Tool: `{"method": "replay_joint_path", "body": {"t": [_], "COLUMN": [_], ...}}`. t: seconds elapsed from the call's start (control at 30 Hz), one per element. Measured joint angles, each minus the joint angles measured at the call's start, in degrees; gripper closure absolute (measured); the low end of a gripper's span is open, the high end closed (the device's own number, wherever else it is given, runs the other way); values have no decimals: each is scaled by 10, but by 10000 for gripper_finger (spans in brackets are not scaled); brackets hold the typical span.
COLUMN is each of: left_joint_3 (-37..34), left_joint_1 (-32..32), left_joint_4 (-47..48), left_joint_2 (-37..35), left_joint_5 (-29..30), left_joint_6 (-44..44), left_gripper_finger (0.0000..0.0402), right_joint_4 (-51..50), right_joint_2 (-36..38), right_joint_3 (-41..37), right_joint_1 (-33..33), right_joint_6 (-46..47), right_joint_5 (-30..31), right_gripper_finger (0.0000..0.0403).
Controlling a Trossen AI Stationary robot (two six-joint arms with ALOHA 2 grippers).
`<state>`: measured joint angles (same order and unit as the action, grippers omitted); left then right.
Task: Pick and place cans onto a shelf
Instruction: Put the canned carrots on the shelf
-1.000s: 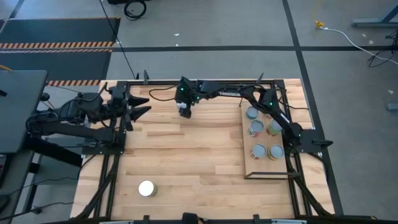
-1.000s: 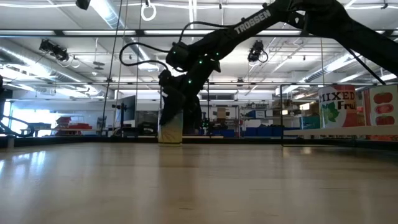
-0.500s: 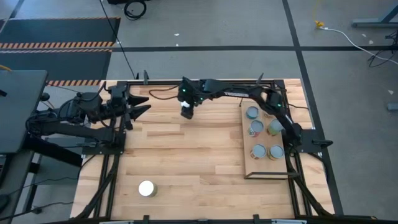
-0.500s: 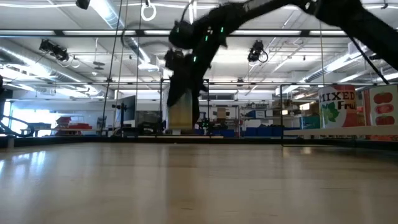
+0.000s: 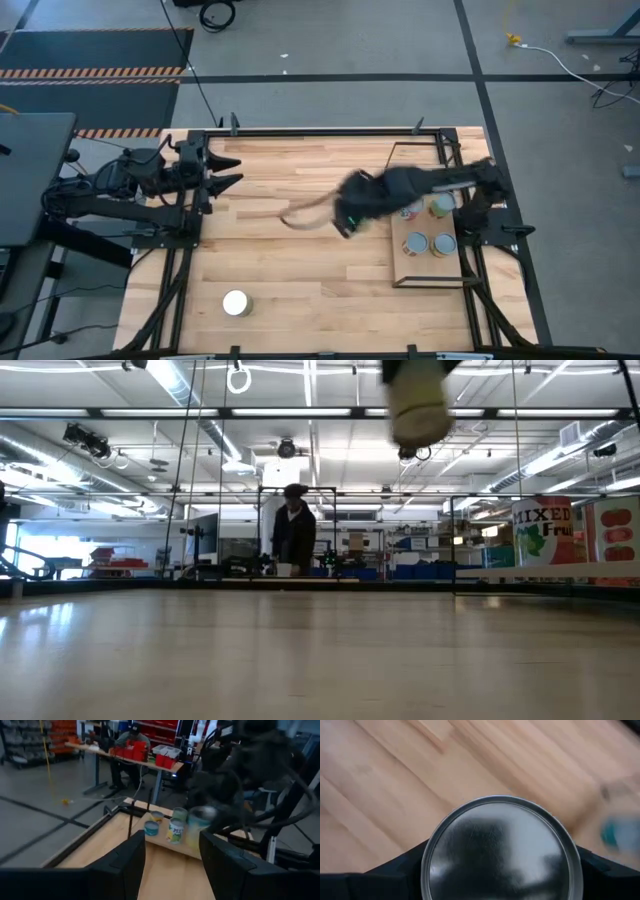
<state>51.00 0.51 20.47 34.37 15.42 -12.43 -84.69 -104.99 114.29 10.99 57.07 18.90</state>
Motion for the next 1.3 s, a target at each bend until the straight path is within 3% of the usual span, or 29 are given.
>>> {"method": "replay_joint_path", "body": {"t": [0.07,0.2,0.4,0.57,0.8,1.03,1.3], "left_joint_3": [0,0,1,1,1,1,1], "left_joint_1": [0,0,0,0,1,1,1], "left_joint_4": [-10,-44,-82,-83,-115,-136,-135], "left_joint_2": [0,0,0,1,17,39,71], "left_joint_5": [5,42,58,58,36,13,12], "left_joint_6": [28,75,82,42,-84,-124,-125], "left_gripper_finger": [212,212,212,212,212,212,212], "right_joint_4": [-58,-43,-52,-52,-49,42,77], "right_joint_2": [10,30,57,113,198,232,216], "right_joint_3": [0,-43,-131,-219,-355,-440,-490], "right_joint_1": [41,100,157,200,257,299,316], "right_joint_6": [101,240,352,439,595,674,700], "right_joint_5": [11,-1,-55,-52,-43,-76,-78], "right_gripper_finger": [87,87,87,87,87,87,87]}}
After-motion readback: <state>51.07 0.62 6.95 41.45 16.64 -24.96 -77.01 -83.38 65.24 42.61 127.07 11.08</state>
